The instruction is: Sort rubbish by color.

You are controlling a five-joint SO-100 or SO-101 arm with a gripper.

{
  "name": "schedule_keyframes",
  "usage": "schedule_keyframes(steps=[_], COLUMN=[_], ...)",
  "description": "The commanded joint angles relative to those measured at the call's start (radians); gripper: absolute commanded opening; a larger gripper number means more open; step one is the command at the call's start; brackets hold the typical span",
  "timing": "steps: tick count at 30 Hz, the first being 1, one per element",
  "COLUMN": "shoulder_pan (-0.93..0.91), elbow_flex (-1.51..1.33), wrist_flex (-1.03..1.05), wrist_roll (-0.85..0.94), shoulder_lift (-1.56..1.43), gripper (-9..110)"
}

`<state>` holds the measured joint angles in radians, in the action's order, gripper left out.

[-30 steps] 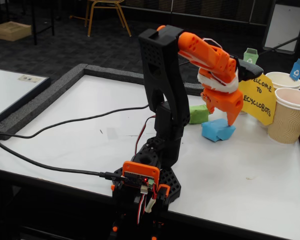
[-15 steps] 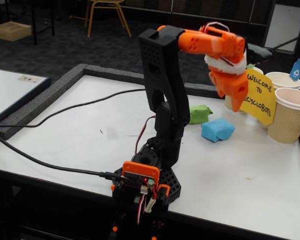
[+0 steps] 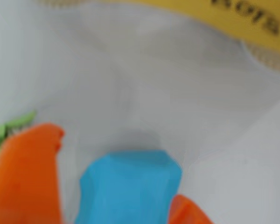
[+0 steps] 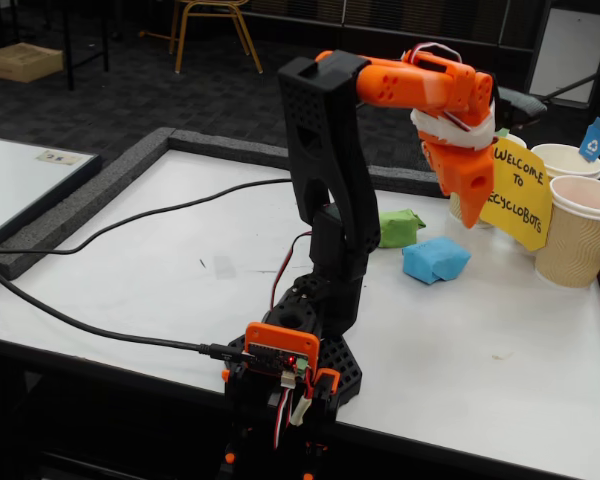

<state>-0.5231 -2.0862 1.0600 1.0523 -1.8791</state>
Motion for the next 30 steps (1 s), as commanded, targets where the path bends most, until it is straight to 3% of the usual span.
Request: schedule_keyframes(steps=[1, 23, 30], shoulder_pan=[-0.029, -0.046, -0.046], elbow_flex=[0.035, 0.044, 0.044], wrist_flex=[0.020, -0.048, -0.104], wrist_roll=[-0.023, -0.012, -0.012], shoulder_lift=[-0.008, 0.156, 0.192], gripper=[21, 22, 11])
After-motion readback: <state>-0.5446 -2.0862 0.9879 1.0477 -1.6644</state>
